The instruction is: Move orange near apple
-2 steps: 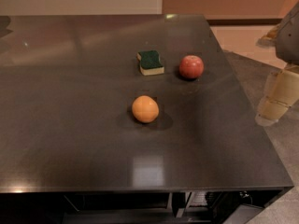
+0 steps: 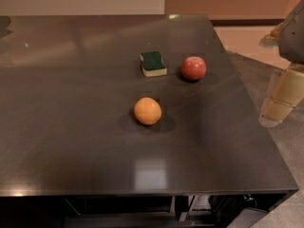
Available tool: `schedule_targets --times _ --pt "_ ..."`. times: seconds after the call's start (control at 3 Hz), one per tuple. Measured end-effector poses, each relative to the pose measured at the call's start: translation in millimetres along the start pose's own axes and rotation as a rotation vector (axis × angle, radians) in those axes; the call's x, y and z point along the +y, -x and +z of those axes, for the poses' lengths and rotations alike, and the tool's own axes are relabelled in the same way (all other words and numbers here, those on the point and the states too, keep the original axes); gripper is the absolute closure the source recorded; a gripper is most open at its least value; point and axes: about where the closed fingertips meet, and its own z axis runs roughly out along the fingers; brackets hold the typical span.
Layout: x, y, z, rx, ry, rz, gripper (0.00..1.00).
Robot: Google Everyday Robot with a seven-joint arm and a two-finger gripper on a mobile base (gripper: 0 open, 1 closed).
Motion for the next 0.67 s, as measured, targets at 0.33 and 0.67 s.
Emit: schedule_targets --times 0.33,0.67 --pt "2.1 24.4 6.0 -0.035 0.029 -0.041 0.00" --pt "6.9 60.7 23.7 -0.097 0.079 -0.085 0.00"
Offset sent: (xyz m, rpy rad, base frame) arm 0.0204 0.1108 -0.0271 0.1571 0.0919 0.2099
